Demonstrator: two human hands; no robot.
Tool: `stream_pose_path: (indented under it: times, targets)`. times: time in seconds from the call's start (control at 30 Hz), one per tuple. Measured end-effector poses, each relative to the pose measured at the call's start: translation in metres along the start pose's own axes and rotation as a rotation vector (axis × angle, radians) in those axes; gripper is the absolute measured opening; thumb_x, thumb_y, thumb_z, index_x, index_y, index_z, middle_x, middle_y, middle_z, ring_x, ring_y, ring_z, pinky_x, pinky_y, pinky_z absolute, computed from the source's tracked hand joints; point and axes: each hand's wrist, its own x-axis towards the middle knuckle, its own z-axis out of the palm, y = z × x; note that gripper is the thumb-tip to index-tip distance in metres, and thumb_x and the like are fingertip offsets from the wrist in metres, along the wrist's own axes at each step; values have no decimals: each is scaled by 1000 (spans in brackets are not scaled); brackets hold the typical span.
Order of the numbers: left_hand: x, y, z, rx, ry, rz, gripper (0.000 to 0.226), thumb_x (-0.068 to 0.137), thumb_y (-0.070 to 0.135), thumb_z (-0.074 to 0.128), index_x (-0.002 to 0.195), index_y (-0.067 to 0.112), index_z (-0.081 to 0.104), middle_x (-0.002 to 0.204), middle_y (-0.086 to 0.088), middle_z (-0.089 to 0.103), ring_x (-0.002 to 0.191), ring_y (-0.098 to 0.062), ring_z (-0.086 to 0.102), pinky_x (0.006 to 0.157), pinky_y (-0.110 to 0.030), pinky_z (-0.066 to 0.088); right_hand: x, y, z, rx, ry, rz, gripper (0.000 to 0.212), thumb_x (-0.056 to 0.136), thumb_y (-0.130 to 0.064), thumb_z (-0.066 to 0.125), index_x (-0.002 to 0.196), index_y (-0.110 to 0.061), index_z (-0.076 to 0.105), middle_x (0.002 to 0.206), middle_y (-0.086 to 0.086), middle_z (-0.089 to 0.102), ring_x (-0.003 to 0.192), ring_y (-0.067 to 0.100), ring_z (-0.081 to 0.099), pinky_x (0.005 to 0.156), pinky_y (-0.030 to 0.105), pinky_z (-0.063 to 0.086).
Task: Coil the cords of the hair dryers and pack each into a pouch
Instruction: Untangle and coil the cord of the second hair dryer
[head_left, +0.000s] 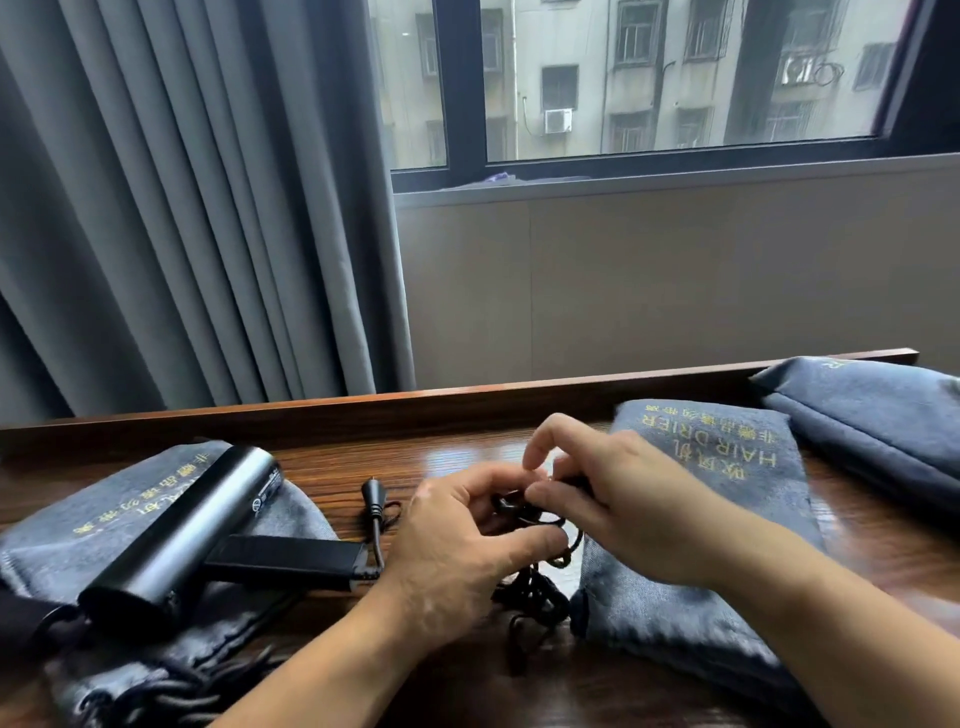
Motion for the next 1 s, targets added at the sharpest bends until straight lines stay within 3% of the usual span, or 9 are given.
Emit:
stream_pose_path:
  times: [0.13, 0.23, 0.37, 0.47, 0.53, 0.6, 0.7, 0.83, 1.0]
  targets:
    - [1, -1, -8, -60, 0, -68, 63, 67, 1, 81, 123, 19, 59, 120, -2, 70, 105, -27, 73, 91, -42, 60, 2, 3, 1, 313, 215, 91, 12, 97, -18, 65, 88, -22, 59, 60, -7, 60, 54, 9, 50, 55, 24, 41]
    - [4, -4, -12, -80, 128, -166, 65, 59, 13, 88, 116, 15, 55, 114, -10, 71, 93, -28, 75, 86, -45, 59, 5, 4, 1, 519, 317, 115, 17, 99, -9, 61, 84, -16, 57, 60, 2, 60, 51, 9, 44, 51, 18, 35]
    - [2, 0, -13, -20, 4, -157, 34, 81, 4, 78, 111, 13, 64, 87, -3, 73, 70, -19, 69, 69, -27, 54, 8, 3, -6, 726, 492, 119, 15, 96, -23, 65, 81, -26, 60, 64, 6, 63, 49, 12, 39, 45, 23, 32]
    - [0, 6, -13, -5, -65, -95, 35, 80, 8, 68, 109, 26, 70, 93, 1, 73, 60, -17, 59, 63, -24, 51, 7, 2, -15, 894, 605, 130, 7, 90, -23, 60, 85, -20, 58, 65, 8, 62, 44, 10, 35, 42, 22, 29]
    - [-1, 12, -14, -63, -92, -91, 27, 80, 23, 70, 106, 23, 71, 94, -3, 70, 60, -19, 56, 57, -25, 49, 6, 1, -18, 955, 614, 146, 6, 90, -22, 58, 86, -17, 57, 66, 8, 63, 45, 9, 33, 42, 20, 29]
    - [-3, 14, -14, 11, -60, -99, 36, 81, 48, 77, 103, 20, 70, 83, -7, 70, 62, -18, 57, 61, -27, 48, 6, 1, -18, 955, 608, 160, 4, 90, -22, 59, 87, -19, 58, 67, 9, 64, 47, 10, 33, 43, 19, 30]
    - [-2, 11, -15, 139, 24, -36, 38, 86, 53, 74, 98, 16, 73, 72, 1, 72, 65, -11, 66, 67, -25, 52, 7, 2, -16, 920, 580, 166, 5, 90, -23, 60, 84, -23, 61, 69, 10, 66, 48, 11, 33, 44, 21, 29]
    - [-1, 8, -15, -98, 70, 30, 17, 87, 26, 66, 89, 10, 72, 93, -19, 77, 91, -25, 75, 82, -28, 58, 5, 3, -19, 770, 481, 161, 8, 88, -28, 63, 82, -23, 63, 71, 12, 70, 52, 22, 31, 45, 27, 26]
    - [-3, 12, -13, -387, 40, -37, 22, 77, 8, 55, 95, 0, 66, 82, -28, 70, 76, -29, 69, 64, -30, 55, -3, 5, -28, 358, 297, 118, 16, 94, -24, 68, 79, -20, 65, 67, 3, 72, 48, 25, 45, 47, 34, 36]
